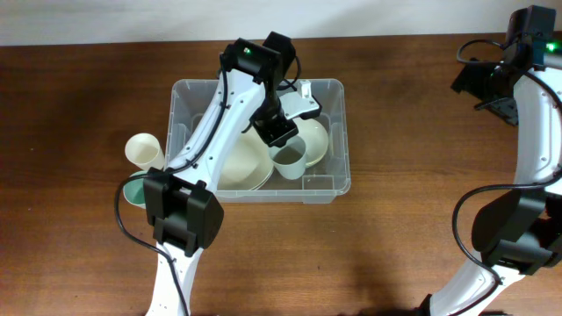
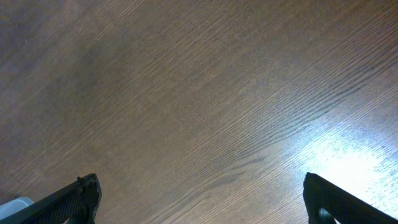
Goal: Pack container
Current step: 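Lift the clear cup and carry it into the bin, then lower the clear cup into the bin's front right and open the left gripper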
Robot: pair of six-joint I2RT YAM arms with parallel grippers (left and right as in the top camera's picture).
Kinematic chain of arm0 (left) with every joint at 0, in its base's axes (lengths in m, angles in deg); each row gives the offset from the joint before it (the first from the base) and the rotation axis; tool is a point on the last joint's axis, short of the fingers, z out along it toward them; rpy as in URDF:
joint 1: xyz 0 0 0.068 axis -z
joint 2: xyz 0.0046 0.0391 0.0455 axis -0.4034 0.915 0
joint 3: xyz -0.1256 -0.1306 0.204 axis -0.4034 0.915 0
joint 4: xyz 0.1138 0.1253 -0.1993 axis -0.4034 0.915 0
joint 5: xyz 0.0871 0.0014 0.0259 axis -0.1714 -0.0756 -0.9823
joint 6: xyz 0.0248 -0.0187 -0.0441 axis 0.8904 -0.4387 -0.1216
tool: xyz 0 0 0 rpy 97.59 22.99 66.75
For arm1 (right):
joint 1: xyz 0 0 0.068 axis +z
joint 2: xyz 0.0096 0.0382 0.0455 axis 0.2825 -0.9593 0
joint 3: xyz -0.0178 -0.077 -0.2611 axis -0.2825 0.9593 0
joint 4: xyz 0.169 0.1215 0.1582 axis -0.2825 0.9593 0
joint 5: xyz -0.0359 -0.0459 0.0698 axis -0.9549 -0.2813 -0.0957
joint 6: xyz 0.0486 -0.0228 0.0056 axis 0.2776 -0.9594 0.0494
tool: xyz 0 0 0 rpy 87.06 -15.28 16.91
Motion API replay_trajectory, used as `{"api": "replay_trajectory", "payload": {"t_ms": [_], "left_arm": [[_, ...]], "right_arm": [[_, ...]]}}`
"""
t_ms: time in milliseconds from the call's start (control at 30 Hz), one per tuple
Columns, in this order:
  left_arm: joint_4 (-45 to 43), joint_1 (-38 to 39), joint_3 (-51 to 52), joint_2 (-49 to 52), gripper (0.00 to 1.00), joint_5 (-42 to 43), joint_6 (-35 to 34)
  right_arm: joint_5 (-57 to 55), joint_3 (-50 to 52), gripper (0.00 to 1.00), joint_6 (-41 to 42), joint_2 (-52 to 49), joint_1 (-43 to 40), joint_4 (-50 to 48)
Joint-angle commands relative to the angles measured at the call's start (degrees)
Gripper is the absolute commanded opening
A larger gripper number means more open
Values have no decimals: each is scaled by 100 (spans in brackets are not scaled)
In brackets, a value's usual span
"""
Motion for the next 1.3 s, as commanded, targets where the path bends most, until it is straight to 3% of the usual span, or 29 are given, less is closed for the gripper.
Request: {"api": "replay_trajectory", "payload": {"t_ms": [0,400,567,833,867,967,1100,1267], "left_arm": [[-201,17,254,70,1,402,118],[-455,17,870,74,1,319,114],[-780,7,1016,125,9,140,114],[-848,-87,1016,457,2,20,46],[-850,-103,1016,459,7,20,46],[-949,-120,1016,457,46,4,48],[-1178,-136,911,457,52,4,15],[-1029,-197,20,446,53,7,-415]], "right_arm": [[-9,17,99,4,0,-7,-17],[-9,17,99,4,0,-7,-17],[-9,17,99,4,0,-7,-17],[-9,17,99,4,0,-7,-17],[-9,17,99,4,0,-7,-17],[-9,17,99,4,0,-7,-17],[-9,17,99,4,0,-7,-17],[-9,17,99,4,0,-7,-17]]}}
